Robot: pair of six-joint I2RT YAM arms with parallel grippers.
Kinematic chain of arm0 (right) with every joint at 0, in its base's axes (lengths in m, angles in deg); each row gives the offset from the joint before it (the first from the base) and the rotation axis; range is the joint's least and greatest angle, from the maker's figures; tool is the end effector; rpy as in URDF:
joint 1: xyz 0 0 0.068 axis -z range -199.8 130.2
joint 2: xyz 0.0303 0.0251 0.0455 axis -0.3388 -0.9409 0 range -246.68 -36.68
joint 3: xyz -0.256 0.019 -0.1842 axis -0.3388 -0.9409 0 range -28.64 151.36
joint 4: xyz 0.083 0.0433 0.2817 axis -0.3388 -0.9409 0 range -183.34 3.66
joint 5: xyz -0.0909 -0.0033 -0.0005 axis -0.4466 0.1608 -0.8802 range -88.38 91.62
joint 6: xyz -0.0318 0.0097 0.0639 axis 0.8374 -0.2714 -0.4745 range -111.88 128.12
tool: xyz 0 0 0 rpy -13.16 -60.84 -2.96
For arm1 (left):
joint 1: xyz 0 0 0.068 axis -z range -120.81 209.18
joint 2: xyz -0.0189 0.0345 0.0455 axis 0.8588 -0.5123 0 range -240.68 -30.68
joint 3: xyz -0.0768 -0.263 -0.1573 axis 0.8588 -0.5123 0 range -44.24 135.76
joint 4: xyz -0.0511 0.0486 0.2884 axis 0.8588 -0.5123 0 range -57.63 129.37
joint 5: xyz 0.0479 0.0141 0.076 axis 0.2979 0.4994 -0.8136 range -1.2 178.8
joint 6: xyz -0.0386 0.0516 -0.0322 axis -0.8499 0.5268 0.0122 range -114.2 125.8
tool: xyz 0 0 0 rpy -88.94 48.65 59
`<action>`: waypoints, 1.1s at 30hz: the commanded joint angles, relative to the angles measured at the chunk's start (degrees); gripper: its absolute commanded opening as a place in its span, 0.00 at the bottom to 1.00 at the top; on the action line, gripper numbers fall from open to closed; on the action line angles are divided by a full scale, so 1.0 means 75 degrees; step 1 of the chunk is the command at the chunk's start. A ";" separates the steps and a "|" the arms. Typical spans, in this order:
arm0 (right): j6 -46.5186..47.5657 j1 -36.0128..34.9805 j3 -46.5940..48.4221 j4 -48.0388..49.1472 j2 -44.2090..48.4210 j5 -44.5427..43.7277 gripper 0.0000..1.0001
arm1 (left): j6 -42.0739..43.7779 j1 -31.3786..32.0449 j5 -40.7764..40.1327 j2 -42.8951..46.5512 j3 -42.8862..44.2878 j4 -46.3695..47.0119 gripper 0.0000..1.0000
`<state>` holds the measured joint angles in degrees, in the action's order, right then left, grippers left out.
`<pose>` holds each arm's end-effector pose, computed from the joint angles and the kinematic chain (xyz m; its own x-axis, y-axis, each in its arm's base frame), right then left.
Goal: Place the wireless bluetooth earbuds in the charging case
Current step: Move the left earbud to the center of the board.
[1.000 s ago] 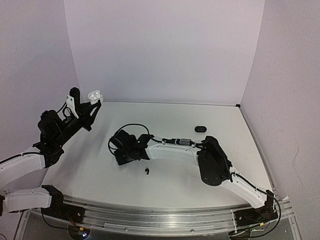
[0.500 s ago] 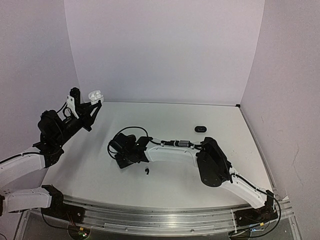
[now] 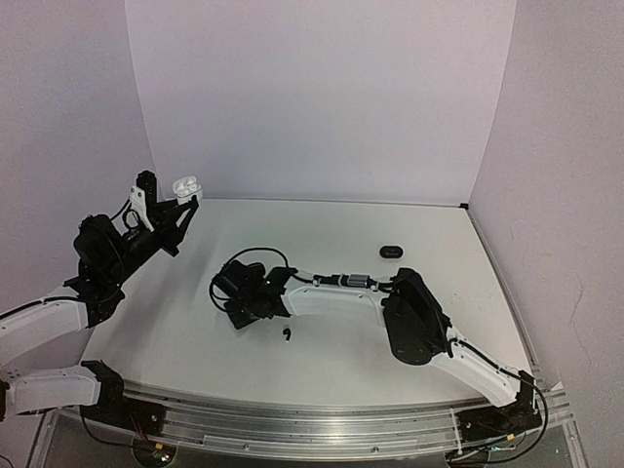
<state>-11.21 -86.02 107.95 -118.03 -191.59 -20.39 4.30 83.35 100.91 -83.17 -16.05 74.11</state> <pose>0.2904 0.6035 0.1134 -0.5402 -0.4648 -0.7015 -0.6065 0.7929 -0.0583 0.2179 -0.1115 0.3206 0.1500 -0.0953 -0.9841 0.5927 0.8053 0.0123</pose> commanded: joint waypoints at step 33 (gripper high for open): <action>0.2661 -0.0629 -0.4063 -0.0239 0.2474 0.2773 0.37 | 0.0106 -0.0138 0.0189 0.0115 0.0415 0.0065 0.00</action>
<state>10.06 -90.16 75.95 -113.48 -171.88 -1.15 4.46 82.69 101.21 -82.71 -16.05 73.82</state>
